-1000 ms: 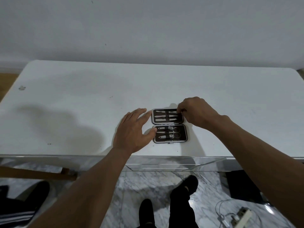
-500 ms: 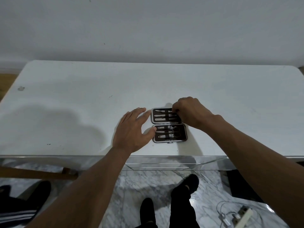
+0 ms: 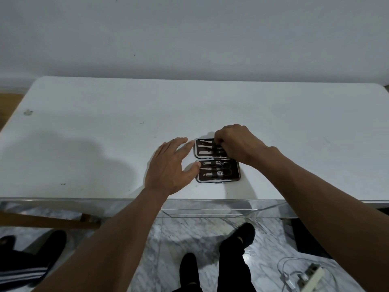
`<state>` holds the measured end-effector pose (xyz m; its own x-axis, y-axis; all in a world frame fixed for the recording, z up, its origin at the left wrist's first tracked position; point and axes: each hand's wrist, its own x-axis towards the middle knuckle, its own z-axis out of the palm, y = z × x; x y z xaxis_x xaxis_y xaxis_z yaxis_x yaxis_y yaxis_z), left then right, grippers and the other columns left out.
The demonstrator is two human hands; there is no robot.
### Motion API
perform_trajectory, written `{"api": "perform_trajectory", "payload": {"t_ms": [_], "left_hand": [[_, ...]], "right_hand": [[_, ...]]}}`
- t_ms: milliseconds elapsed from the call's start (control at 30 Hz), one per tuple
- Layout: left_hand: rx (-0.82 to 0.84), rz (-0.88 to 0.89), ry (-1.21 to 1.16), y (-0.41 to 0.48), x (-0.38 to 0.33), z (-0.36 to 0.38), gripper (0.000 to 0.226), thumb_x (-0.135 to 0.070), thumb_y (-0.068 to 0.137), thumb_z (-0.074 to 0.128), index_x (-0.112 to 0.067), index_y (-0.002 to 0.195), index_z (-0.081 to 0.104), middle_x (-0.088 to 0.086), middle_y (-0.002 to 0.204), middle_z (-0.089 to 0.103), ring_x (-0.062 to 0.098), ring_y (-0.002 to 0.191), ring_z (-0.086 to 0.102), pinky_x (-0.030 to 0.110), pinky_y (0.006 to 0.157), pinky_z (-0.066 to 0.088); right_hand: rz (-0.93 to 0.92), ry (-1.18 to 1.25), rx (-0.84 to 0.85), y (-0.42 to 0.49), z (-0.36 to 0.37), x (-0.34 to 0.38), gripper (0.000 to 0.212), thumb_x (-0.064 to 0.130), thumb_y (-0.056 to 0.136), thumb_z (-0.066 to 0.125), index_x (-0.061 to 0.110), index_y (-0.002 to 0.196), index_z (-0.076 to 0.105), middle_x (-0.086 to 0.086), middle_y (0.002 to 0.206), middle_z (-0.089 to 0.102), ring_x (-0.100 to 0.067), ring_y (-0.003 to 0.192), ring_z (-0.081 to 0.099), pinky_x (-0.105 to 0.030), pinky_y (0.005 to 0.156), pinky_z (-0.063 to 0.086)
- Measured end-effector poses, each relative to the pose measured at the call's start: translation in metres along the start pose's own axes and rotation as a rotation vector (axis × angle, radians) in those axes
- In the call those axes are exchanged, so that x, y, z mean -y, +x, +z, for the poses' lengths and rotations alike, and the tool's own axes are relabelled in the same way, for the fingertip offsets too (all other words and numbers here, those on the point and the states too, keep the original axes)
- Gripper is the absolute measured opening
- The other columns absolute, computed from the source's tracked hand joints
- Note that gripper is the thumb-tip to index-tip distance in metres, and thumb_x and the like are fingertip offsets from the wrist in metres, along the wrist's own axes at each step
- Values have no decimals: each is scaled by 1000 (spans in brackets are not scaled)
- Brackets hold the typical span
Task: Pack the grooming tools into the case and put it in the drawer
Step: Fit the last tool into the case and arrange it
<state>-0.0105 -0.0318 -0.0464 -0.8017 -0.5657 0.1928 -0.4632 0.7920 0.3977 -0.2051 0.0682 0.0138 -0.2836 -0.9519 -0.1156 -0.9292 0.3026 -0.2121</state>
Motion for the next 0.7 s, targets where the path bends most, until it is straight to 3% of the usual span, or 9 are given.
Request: {"api": "perform_trajectory", "payload": {"t_ms": [300, 700], "left_hand": [[-18, 3, 5, 0, -1, 1, 59, -56, 84, 49, -27, 136, 53, -7, 141, 50, 12, 130, 41, 34, 109, 33], [-15, 1, -6, 0, -1, -1, 55, -52, 84, 54, -29, 134, 55, -6, 139, 52, 14, 129, 44, 39, 108, 37]], "right_hand": [[-12, 66, -5, 0, 0, 2, 18, 2, 83, 44, 11, 96, 53, -12, 88, 63, -36, 80, 56, -42, 70, 50], [40, 115, -17, -2, 3, 4, 15, 4, 85, 44, 11, 95, 53, -12, 89, 64, -33, 79, 53, -37, 67, 44]]}}
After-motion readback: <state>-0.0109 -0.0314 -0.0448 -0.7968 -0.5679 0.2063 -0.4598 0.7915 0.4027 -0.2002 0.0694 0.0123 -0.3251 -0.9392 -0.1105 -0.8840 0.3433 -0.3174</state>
